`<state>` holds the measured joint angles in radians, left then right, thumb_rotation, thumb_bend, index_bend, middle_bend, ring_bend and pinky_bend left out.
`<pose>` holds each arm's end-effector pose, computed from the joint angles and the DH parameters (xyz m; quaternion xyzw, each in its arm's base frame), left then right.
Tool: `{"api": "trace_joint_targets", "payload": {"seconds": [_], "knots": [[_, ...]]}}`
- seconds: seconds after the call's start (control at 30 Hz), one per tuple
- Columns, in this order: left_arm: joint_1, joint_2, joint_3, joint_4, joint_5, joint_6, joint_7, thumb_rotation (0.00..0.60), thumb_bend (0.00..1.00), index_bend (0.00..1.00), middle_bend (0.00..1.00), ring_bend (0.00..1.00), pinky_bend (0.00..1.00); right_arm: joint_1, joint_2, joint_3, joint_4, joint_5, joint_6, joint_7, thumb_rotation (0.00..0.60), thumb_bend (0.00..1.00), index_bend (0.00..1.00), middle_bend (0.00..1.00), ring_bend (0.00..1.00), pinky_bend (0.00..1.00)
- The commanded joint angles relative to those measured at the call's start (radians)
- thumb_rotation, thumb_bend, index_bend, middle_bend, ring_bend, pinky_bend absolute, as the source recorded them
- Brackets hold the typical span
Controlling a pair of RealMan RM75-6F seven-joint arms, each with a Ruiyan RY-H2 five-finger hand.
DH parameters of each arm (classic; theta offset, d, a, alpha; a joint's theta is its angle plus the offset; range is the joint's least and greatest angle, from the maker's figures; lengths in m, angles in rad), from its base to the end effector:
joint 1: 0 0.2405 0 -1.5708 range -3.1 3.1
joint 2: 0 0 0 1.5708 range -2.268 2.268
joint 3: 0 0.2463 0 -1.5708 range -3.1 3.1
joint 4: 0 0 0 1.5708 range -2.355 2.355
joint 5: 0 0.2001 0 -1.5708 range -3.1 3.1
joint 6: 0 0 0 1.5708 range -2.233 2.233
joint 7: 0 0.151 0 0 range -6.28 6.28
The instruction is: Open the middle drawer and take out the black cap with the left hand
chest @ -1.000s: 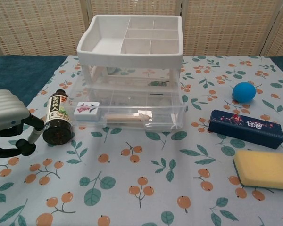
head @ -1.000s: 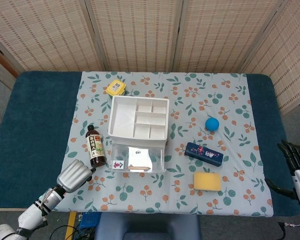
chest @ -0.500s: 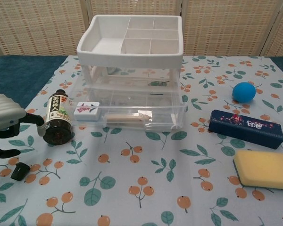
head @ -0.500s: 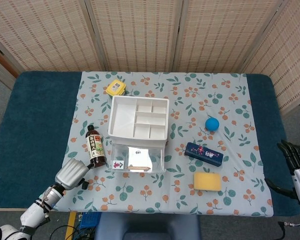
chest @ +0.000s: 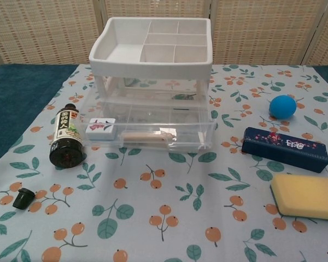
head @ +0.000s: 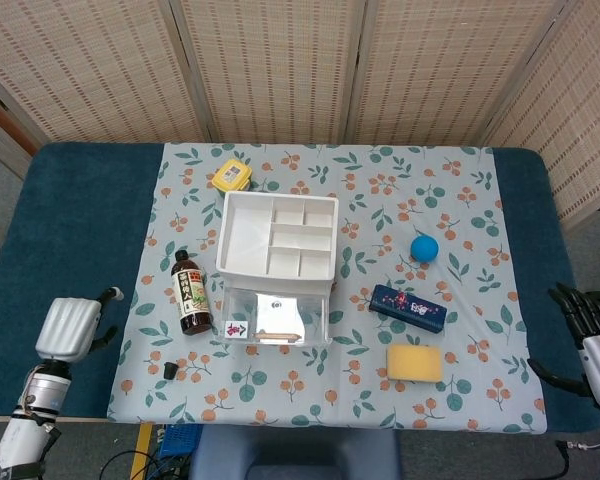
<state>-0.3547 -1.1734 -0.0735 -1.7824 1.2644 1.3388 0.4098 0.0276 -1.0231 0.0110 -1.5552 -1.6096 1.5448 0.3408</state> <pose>-0.2359 0.2551 0.1233 -0.6603 -0.3436 -0.3338 0.5784 -0.3091 -0.1617 0.1946 0.5731 -0.4338 0.4479 0.5317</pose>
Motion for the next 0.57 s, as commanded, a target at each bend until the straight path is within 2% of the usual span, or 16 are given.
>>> {"api": "trace_joint_targets", "payload": {"seconds": [0.03,0.1,0.2,0.57], "knots": [[0.038,0.019,-0.028,-0.044,-0.020,0.070,0.000,0.600,0.24,0.32,0.69,0.65,0.82,0.003,-0.002,-0.003,0.004,-0.003,-0.006,0.003,0.600,0.22,0.00,0.02,0.00,0.00],[0.050,0.014,-0.025,-0.044,-0.004,0.103,0.031,0.600,0.23,0.29,0.60,0.55,0.69,0.008,-0.003,-0.007,0.008,-0.009,-0.014,0.008,0.600,0.22,0.00,0.02,0.00,0.00],[0.072,-0.007,-0.015,-0.036,0.030,0.160,0.089,0.600,0.22,0.28,0.54,0.50,0.62,0.021,-0.007,-0.013,0.016,-0.018,-0.034,0.023,0.600,0.22,0.00,0.02,0.00,0.00],[0.144,-0.016,0.025,-0.021,0.060,0.218,0.099,0.600,0.22,0.28,0.54,0.49,0.61,0.060,-0.021,-0.022,0.022,-0.041,-0.082,0.039,0.600,0.22,0.00,0.02,0.00,0.00]]}}
